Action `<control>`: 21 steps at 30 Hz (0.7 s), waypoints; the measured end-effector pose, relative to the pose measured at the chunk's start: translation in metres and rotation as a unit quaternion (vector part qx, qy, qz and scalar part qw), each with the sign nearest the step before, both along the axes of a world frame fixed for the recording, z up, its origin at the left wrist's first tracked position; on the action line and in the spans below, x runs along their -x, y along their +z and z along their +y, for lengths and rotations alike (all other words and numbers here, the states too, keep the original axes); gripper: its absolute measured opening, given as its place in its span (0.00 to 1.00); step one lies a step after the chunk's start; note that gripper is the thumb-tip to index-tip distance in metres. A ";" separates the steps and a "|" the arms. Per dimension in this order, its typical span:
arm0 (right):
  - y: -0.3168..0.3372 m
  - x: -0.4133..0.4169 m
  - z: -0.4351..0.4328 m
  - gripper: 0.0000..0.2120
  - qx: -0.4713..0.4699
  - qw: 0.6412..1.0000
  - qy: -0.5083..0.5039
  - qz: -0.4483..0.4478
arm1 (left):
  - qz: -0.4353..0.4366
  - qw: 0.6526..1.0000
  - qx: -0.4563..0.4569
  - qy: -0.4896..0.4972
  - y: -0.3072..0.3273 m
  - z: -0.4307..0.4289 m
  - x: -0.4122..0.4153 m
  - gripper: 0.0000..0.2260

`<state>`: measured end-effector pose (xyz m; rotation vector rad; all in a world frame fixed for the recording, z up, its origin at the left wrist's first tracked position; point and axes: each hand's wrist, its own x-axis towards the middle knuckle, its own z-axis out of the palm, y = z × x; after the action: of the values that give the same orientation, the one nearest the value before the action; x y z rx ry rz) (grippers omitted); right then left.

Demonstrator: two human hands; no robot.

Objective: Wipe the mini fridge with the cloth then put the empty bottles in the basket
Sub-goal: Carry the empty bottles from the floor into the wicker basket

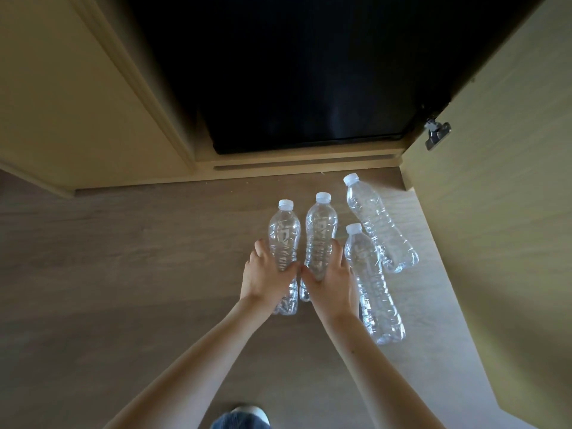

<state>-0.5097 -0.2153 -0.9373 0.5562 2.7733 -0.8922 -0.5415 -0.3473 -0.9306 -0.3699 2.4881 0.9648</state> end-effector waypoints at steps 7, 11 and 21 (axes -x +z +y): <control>-0.013 -0.007 0.001 0.28 0.057 0.996 -0.068 -0.031 | -0.048 0.998 -0.017 0.036 -0.013 -0.005 -0.008 0.20; 0.006 -0.015 0.005 0.18 0.126 0.986 -0.108 -0.010 | -0.033 0.997 -0.021 0.068 0.013 -0.012 -0.015 0.19; 0.216 -0.041 0.011 0.16 0.214 0.970 -0.105 0.040 | -0.034 0.995 -0.032 0.089 0.241 -0.029 -0.047 0.16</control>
<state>-0.4688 -0.2039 -0.7212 0.7545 2.4972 -1.5377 -0.4944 -0.3758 -0.6892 -0.6013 2.3885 1.0796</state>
